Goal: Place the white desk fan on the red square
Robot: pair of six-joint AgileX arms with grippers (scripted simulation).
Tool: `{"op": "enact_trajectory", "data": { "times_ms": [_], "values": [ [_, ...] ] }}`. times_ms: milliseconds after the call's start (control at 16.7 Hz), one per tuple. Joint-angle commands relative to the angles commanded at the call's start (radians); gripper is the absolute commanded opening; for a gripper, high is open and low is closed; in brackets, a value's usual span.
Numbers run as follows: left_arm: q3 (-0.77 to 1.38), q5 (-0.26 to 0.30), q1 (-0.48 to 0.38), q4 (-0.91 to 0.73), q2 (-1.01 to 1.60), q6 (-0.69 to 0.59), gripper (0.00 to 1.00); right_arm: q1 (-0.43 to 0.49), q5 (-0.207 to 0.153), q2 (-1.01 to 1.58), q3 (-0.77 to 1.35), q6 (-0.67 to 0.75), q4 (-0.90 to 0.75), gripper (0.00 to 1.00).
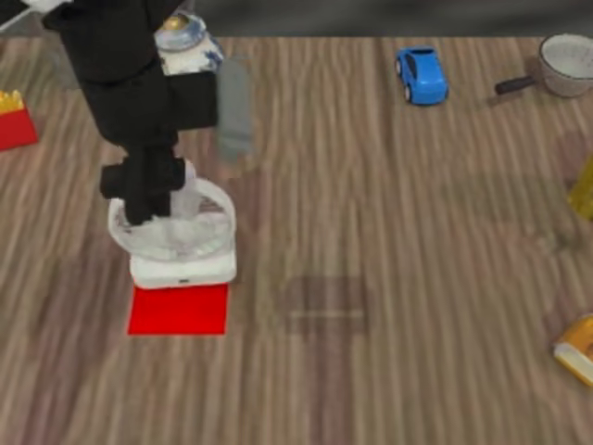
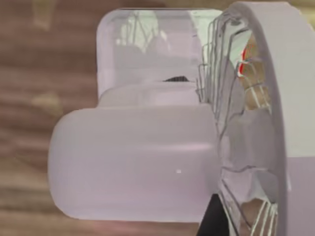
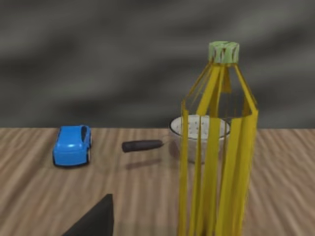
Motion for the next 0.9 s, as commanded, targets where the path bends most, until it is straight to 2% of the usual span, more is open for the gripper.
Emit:
{"op": "enact_trajectory", "data": {
  "times_ms": [240, 600, 900],
  "values": [
    [-0.110, 0.011, 0.053, 0.032, -0.069, 0.128, 0.00, 0.000, 0.000, 0.000, 0.000, 0.000, 0.000, 1.00],
    [-0.117, 0.010, 0.049, 0.035, -0.068, 0.134, 0.00, 0.000, 0.000, 0.000, 0.000, 0.000, 0.000, 1.00],
    [-0.219, 0.011, 0.054, 0.151, -0.061, 0.132, 0.00, 0.000, 0.000, 0.000, 0.000, 0.000, 0.000, 1.00]
  ]
}}
